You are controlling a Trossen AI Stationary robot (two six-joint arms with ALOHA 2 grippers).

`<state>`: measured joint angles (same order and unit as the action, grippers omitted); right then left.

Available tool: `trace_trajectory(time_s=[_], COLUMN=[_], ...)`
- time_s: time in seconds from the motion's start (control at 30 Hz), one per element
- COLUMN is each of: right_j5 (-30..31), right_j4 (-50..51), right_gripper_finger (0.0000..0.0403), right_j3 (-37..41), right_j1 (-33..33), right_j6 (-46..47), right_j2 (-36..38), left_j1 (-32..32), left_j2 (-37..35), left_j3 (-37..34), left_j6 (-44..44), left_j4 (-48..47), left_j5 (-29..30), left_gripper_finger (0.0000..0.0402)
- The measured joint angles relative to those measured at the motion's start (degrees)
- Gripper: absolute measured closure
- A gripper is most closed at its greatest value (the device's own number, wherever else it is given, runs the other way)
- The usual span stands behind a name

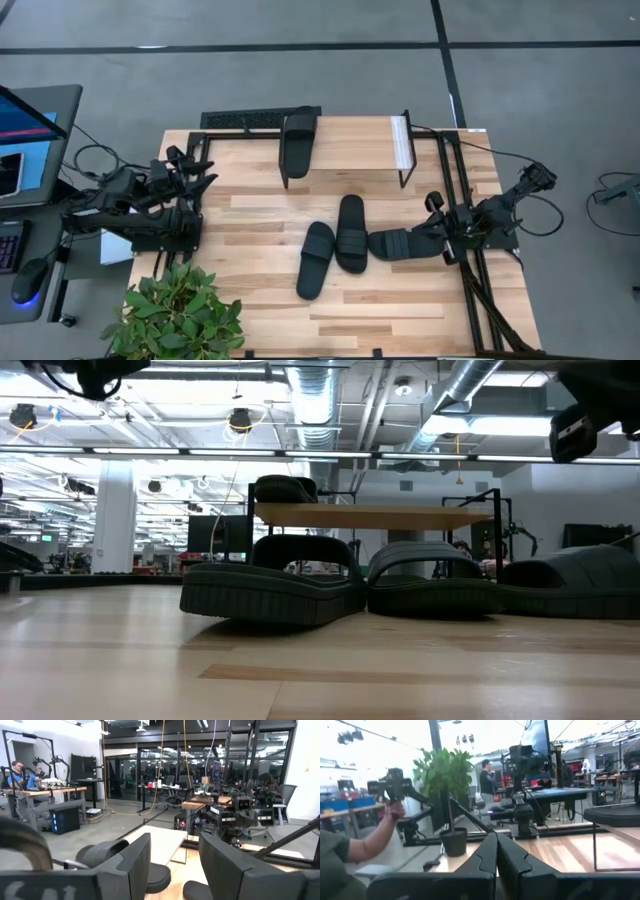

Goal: Pick and place slides into the shelf
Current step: Put the black slide on the shelf

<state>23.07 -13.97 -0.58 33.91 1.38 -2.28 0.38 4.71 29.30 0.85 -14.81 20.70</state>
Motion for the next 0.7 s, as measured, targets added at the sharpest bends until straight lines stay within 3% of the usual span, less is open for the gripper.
trace_trajectory(time_s=[0.5,0.7], right_j5=[-0.35,1.61], right_j4=[-1.27,5.23], right_gripper_finger=[0.0403,0.0403], right_j3=[-0.22,-0.28], right_j1=[-0.19,-2.88], right_j6=[-4.85,0.00], right_j2=[0.00,-0.16], left_j1=[0.00,0.00], left_j2=[0.00,0.00], left_j3=[0.00,0.00], left_j6=[-0.64,-0.66], left_j4=[-2.99,-2.95], left_j5=[-0.01,-0.01], left_gripper_finger=[0.0248,0.0248])
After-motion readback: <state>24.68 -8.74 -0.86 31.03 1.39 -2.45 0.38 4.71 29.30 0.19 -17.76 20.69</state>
